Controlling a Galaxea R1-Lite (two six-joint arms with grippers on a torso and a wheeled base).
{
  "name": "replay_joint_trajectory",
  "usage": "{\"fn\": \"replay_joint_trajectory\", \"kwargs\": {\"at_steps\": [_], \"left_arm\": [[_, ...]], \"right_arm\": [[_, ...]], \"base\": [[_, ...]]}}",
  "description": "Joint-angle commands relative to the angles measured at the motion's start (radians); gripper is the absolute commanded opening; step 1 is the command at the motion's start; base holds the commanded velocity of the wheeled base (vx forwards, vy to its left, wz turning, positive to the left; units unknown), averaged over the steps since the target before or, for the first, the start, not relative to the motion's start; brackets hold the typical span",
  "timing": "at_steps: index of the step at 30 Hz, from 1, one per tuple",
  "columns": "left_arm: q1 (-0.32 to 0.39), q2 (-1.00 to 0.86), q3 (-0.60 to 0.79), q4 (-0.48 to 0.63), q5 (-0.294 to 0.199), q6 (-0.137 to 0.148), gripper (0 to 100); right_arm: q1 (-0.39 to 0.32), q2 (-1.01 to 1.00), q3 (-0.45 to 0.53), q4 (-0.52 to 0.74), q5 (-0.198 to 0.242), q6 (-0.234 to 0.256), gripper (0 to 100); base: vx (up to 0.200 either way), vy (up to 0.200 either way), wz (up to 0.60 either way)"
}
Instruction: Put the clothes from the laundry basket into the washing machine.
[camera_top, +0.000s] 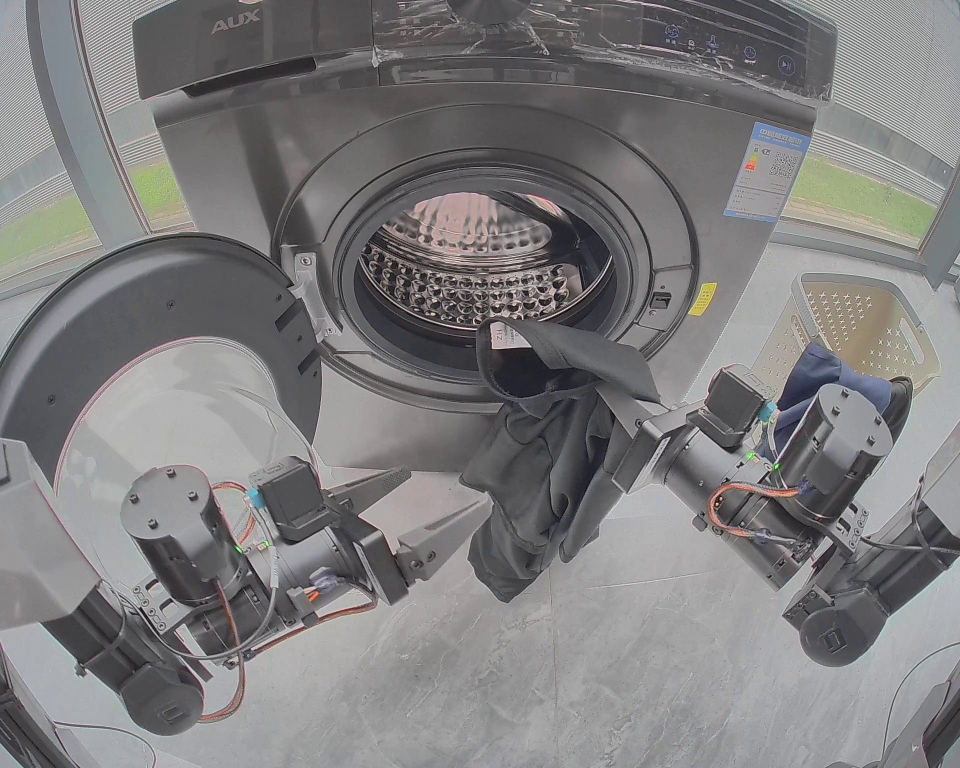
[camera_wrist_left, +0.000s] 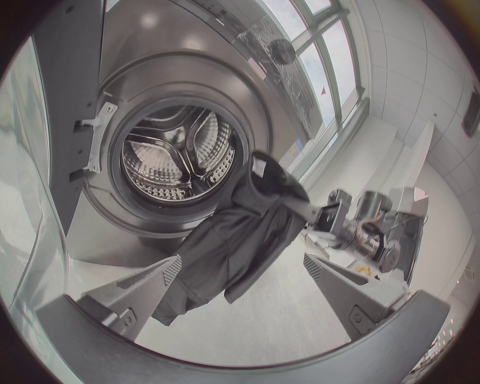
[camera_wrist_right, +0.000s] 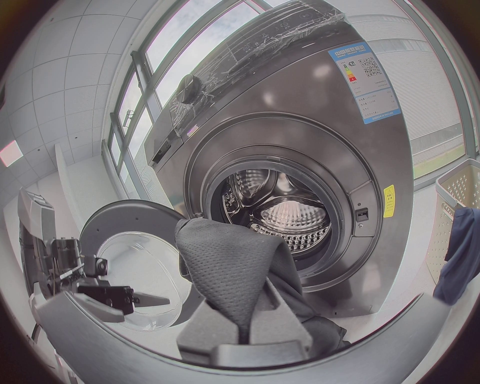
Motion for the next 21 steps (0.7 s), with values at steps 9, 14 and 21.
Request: {"fn": "replay_joint_trajectory", "kwargs": {"at_steps": [9, 14, 21], "left_arm": [[-0.033, 0.258, -0.072, -0.001, 0.003, 0.125, 100], [-0.060, 0.269, -0.111, -0.001, -0.008, 0.121, 100], [-0.081, 0.305, -0.178, -0.001, 0.005, 0.119, 100]], "right_arm": [[0.015, 0.011, -0.027, -0.002, -0.001, 0.030, 0], [0.013, 0.014, -0.031, -0.002, -0.001, 0.030, 0], [0.016, 0.027, -0.039, -0.004, -0.011, 0.031, 0]], "base": [[0.000, 0.000, 0.00], [0.000, 0.000, 0.00], [0.000, 0.000, 0.00]]}}
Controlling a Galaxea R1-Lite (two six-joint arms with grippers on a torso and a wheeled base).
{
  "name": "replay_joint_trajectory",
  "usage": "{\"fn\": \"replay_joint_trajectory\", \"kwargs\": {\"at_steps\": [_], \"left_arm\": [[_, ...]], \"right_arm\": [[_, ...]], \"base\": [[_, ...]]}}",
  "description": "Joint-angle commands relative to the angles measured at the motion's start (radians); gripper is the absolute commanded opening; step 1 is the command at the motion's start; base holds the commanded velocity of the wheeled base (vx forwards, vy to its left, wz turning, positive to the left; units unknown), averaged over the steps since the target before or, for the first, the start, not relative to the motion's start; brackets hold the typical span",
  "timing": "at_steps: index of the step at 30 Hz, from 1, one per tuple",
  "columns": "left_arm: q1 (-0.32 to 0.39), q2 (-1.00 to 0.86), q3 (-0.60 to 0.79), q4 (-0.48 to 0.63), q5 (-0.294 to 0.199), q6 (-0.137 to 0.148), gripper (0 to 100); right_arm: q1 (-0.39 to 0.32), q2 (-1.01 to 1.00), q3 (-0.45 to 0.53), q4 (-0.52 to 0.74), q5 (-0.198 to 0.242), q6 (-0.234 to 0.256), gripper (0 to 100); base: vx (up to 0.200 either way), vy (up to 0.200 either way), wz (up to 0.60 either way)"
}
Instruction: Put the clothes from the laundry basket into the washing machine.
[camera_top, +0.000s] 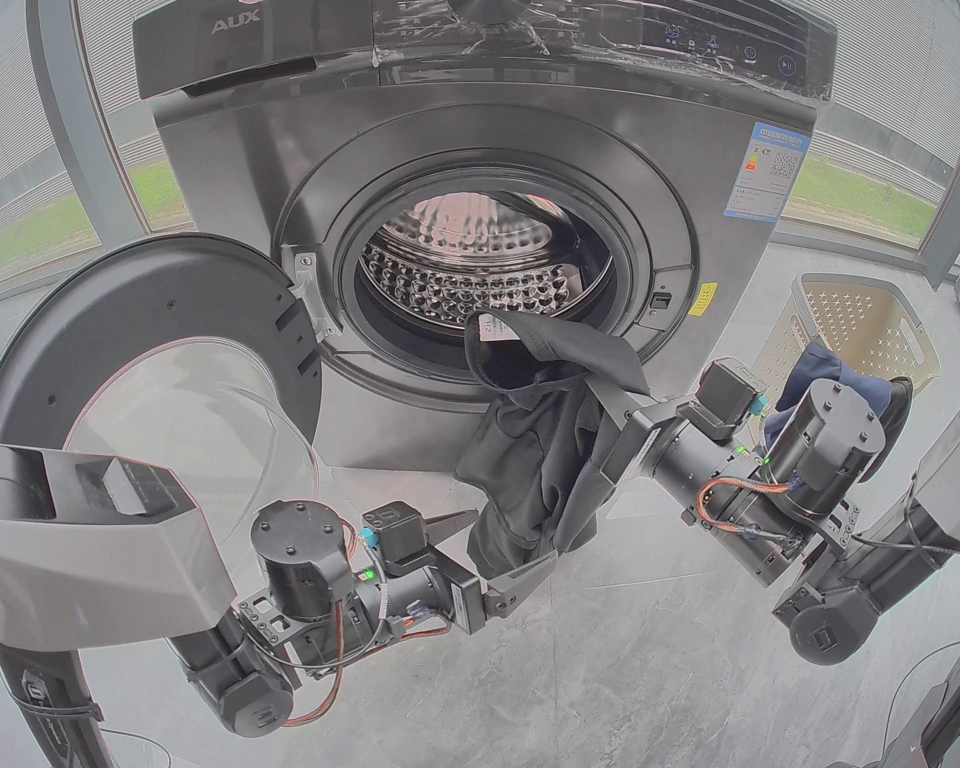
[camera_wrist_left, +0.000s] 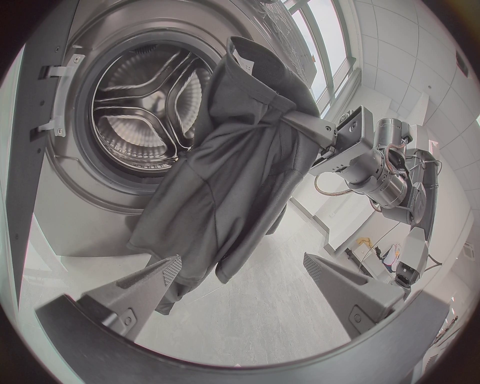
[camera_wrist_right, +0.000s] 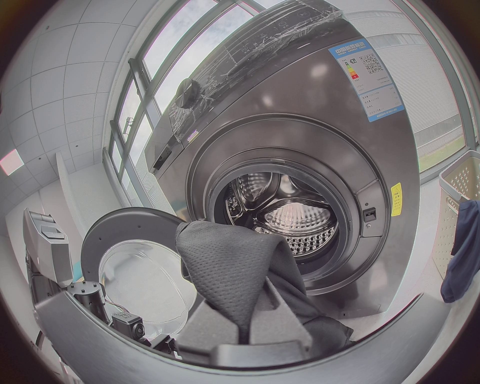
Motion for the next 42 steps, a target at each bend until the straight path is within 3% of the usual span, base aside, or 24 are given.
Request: {"fn": "replay_joint_trajectory", "kwargs": {"at_steps": [1, 7, 13, 16, 23, 28, 42], "left_arm": [[0.000, 0.064, -0.082, 0.001, 0.015, 0.002, 100], [0.009, 0.111, -0.197, 0.001, 0.093, -0.001, 100], [0.008, 0.144, -0.243, 0.001, 0.099, 0.000, 100], [0.011, 0.182, -0.287, 0.001, 0.121, 0.025, 100], [0.000, 0.193, -0.330, 0.001, 0.122, 0.025, 100], [0.011, 0.193, -0.328, 0.001, 0.142, 0.042, 100], [0.083, 0.164, -0.336, 0.001, 0.171, 0.037, 100]], "right_arm": [[0.011, 0.009, -0.006, 0.000, -0.039, -0.001, 0], [0.026, 0.009, -0.004, 0.000, -0.050, 0.009, 0], [0.026, 0.008, -0.004, 0.000, -0.052, 0.011, 0], [0.026, 0.008, -0.004, 0.000, -0.052, 0.011, 0], [0.032, 0.009, -0.004, -0.002, -0.053, 0.011, 0], [0.029, 0.014, -0.003, -0.002, -0.053, 0.012, 0], [0.027, 0.016, 0.004, -0.002, -0.055, 0.012, 0]], "base": [[0.000, 0.000, 0.00], [0.000, 0.000, 0.00], [0.000, 0.000, 0.00], [0.000, 0.000, 0.00], [0.000, 0.000, 0.00], [0.000, 0.000, 0.00], [0.000, 0.000, 0.00]]}}
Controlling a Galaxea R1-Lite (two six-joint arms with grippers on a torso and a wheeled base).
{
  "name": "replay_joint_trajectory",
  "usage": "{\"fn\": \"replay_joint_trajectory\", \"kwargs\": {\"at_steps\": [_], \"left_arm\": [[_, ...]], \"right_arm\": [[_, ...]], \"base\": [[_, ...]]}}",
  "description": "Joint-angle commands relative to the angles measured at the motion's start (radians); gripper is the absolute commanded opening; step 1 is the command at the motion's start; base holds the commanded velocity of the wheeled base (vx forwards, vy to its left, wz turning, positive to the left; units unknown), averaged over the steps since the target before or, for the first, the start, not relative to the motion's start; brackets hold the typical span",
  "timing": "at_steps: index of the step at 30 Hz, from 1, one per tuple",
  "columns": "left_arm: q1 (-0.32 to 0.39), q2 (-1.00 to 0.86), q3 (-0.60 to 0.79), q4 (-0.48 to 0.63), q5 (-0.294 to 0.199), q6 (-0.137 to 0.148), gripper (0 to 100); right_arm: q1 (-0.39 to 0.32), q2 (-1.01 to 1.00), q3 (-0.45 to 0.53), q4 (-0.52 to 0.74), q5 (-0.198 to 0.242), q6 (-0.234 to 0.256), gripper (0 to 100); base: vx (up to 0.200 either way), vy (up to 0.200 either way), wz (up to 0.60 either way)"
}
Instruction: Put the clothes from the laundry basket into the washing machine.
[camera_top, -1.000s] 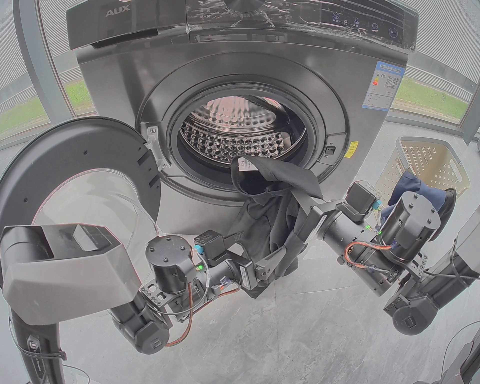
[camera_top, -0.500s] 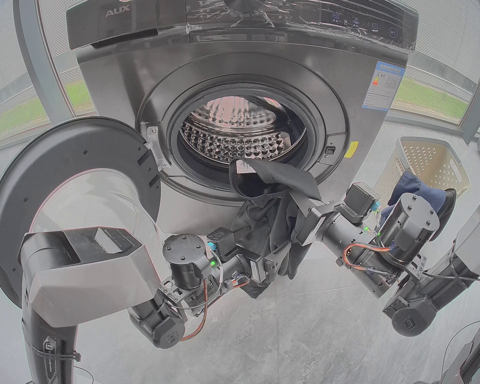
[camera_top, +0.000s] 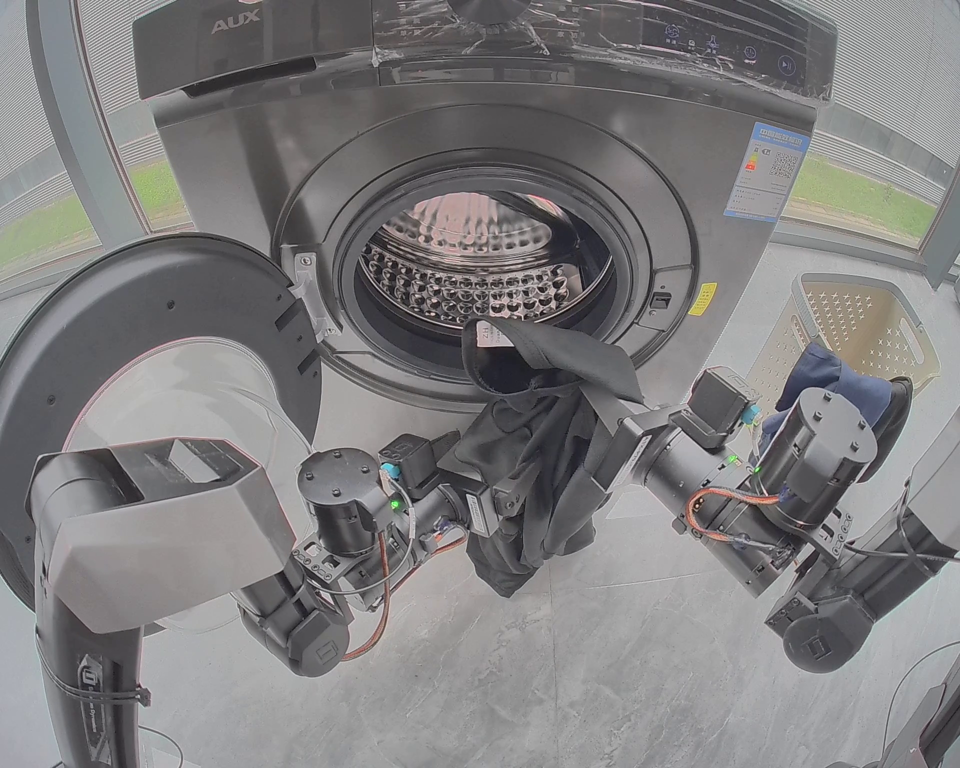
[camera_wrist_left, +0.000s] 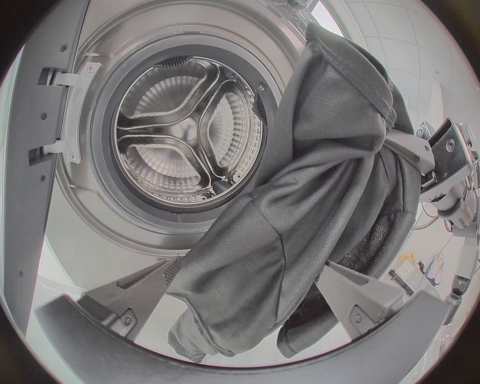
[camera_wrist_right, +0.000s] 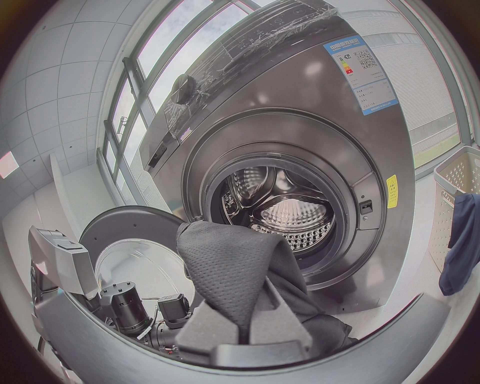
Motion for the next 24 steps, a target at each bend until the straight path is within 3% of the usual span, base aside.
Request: {"fn": "replay_joint_trajectory", "kwargs": {"at_steps": [1, 17, 24], "left_arm": [[0.008, -0.012, -0.008, -0.001, 0.000, -0.002, 100], [-0.106, 0.001, 0.027, -0.001, -0.006, -0.002, 100], [-0.095, 0.042, -0.005, -0.002, -0.003, 0.003, 100]], "right_arm": [[0.004, 0.002, 0.001, 0.000, 0.000, 0.001, 0], [-0.005, 0.044, -0.023, -0.025, -0.022, -0.003, 0], [-0.005, 0.044, -0.023, -0.025, -0.023, -0.003, 0]], "base": [[0.000, 0.000, 0.00], [0.000, 0.000, 0.00], [0.000, 0.000, 0.00]]}}
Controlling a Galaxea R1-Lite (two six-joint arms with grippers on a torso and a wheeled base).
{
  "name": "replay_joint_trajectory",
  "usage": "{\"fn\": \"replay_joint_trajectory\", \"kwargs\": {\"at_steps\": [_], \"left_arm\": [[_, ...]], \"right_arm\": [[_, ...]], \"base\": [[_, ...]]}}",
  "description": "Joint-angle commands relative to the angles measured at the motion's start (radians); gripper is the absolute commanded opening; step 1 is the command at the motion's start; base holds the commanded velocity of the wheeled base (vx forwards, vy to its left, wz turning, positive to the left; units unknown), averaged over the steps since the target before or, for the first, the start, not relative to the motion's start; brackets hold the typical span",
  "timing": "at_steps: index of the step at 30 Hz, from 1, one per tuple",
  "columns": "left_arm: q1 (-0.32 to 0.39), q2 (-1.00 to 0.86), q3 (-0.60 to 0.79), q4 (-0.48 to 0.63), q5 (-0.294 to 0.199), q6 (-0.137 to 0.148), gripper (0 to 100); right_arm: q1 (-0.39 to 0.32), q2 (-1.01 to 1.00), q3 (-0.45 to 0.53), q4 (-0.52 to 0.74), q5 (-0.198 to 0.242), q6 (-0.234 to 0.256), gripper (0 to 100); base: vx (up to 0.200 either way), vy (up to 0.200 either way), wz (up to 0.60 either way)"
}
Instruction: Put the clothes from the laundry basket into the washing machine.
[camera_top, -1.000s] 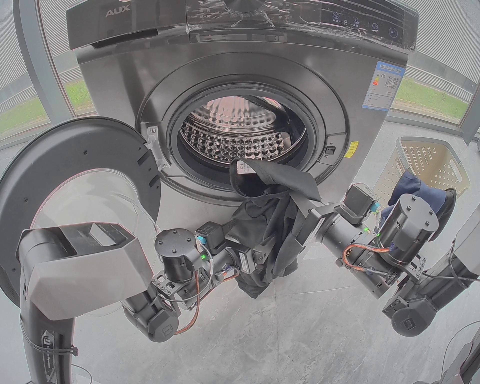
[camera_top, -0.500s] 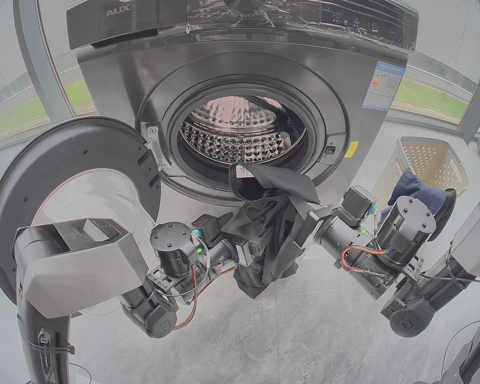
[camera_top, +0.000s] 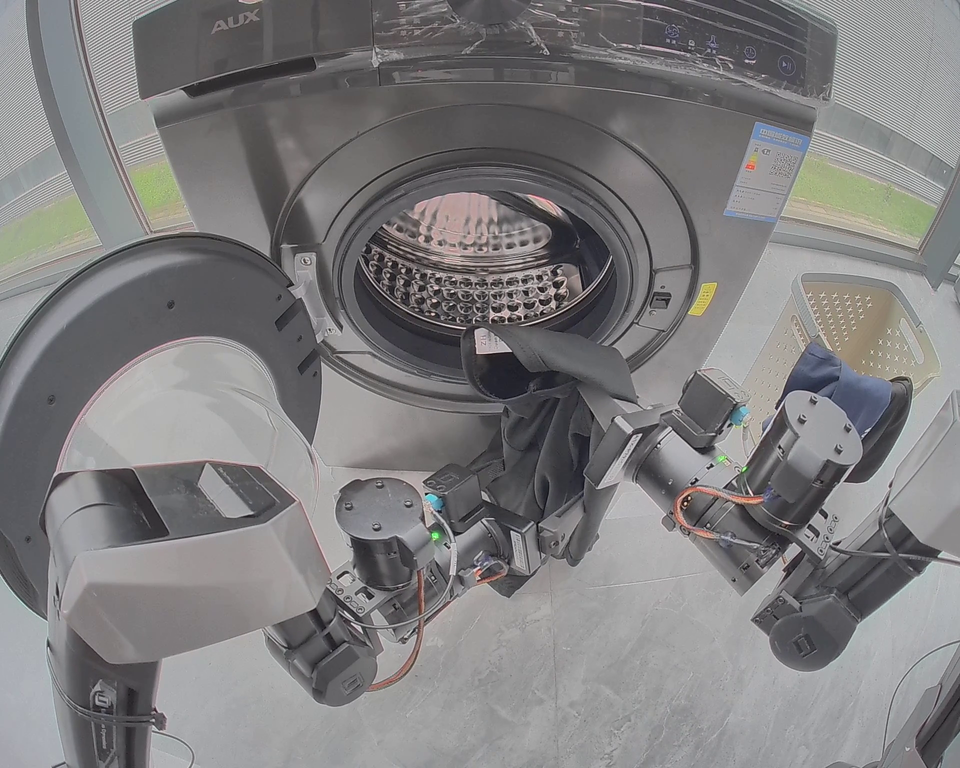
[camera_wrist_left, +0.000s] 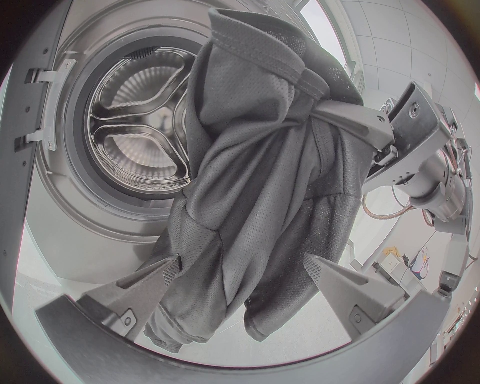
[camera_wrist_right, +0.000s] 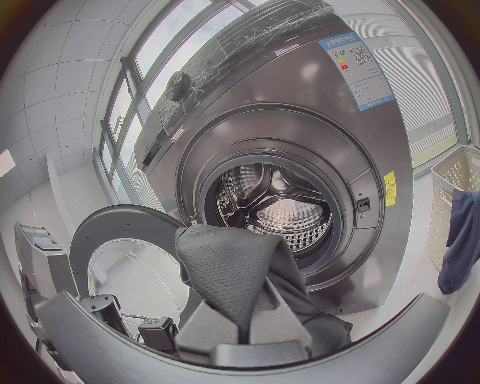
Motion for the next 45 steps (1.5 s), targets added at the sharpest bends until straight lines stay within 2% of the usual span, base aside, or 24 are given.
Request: {"fn": "replay_joint_trajectory", "kwargs": {"at_steps": [1, 10, 21, 22, 28, 38, 43, 44, 45], "left_arm": [[0.008, 0.034, -0.030, -0.001, 0.002, -0.001, 100], [0.034, 0.063, -0.083, -0.001, 0.011, -0.001, 100], [0.037, 0.118, -0.166, -0.001, 0.071, -0.004, 100], [0.037, 0.118, -0.166, -0.001, 0.071, -0.004, 0], [0.034, 0.089, -0.160, -0.002, 0.077, -0.004, 0], [0.033, -0.153, 0.121, -0.002, 0.064, 0.004, 0], [0.024, -0.242, 0.210, -0.002, 0.063, 0.002, 0], [0.025, -0.273, 0.245, -0.002, 0.058, 0.002, 0], [0.025, -0.273, 0.245, -0.002, 0.058, 0.002, 0]], "right_arm": [[0.000, 0.003, 0.000, 0.000, 0.000, 0.000, 0], [0.005, 0.001, 0.001, -0.002, 0.002, 0.000, 0], [0.008, -0.001, 0.004, -0.002, 0.000, 0.001, 0], [0.008, -0.001, 0.004, -0.002, 0.000, 0.001, 0], [0.002, 0.004, 0.009, -0.002, 0.000, 0.001, 0], [-0.006, 0.013, 0.015, -0.002, 0.002, 0.003, 0], [0.005, 0.016, 0.030, -0.003, 0.003, 0.003, 0], [0.005, 0.013, 0.050, -0.003, 0.012, 0.003, 100], [0.005, 0.013, 0.050, -0.003, 0.012, 0.003, 100]], "base": [[0.000, 0.000, 0.00], [0.000, 0.000, 0.00], [0.000, 0.000, 0.00], [0.000, 0.000, 0.00], [0.000, 0.000, 0.00], [0.000, 0.000, 0.00], [0.000, 0.000, 0.00], [0.000, 0.000, 0.00], [0.000, 0.000, 0.00]]}}
